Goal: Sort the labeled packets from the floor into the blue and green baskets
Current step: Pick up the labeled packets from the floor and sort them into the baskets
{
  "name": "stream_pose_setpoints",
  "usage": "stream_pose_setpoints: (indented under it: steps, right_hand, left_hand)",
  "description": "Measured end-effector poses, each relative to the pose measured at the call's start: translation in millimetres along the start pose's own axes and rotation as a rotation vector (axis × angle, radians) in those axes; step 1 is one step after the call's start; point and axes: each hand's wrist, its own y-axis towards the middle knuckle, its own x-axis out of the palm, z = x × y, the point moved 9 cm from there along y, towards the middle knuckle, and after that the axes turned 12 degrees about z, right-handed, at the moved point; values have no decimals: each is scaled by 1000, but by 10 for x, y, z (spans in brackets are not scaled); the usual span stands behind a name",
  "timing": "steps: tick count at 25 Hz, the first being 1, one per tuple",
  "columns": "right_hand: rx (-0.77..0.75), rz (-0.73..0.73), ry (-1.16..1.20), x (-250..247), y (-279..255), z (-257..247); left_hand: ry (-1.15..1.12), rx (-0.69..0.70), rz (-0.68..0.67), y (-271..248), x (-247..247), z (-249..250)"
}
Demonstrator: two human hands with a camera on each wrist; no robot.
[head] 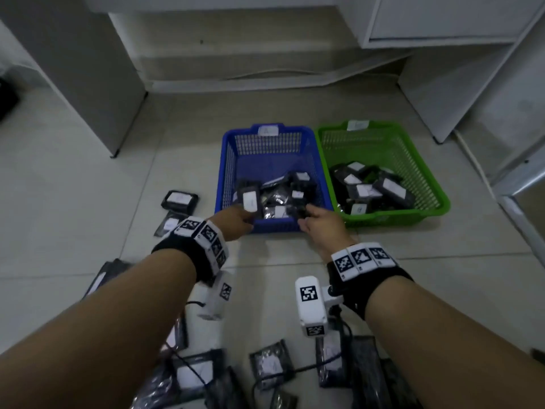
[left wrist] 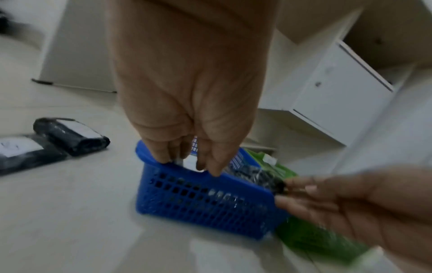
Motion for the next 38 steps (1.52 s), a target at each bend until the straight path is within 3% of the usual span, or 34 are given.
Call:
stream_pose_setpoints:
  steps: [2,6,8,10,12,15,18,21,23,26,28,30,32,34,38]
  right_hand:
    - [-118,51,-6,-13,-198,-61]
    - [-212,-29,-43,32,-865,167]
    - [-255,-172,-264,176,-1246,429]
    - [-312,-405,-563,382,-1603,747]
    - [-427,-585,-822,504,-1838,974]
    - [-551,-657,-1046,557,-1959,1125]
    - [-563,-653,-1063,614,-1967,1138]
    - [-396,-641,-914,572,-1869,1152]
    - [-214,-556,-683,496,-1703,1114]
    - [137,-297,-157,306,-1436,974]
    - [288,-168,133,206,-1321,834]
    - [318,-107,293,112,-1204,699]
    - [305,-69,359,7,-1095,606]
    - [291,-31,380,-115,-1017,552]
    - [253,34,380,-425,-882,385]
  left_hand:
    - [-38,125,69,-302,-16,-65]
    - [-274,89,229,-1087,139,-533]
    - [-243,77,142,-1499,474,-743]
    - [-139,99,-25,-1899,889,-909]
    - [-88,149,-47,-2164,1113,-1019]
    - [33,178,16,-2279,1160,-1088]
    - [150,137,13,-2198,1112,-1094]
    - [145,86,-117,-2048,1110,-1105]
    - [73,28,-157,-1920,1022,-1106]
    - [-168,-126,-4,-1686,702,-1064]
    - [-570,-341,112,-1580,560,-1044]
    - [-1059,-487,129,-1519,556,-883]
    - [-1361,-532,151,-1432,529,-696]
    - [-1484,-538,208,-1325,456,-538]
    - [-1462,-532,324,-906,177,-304]
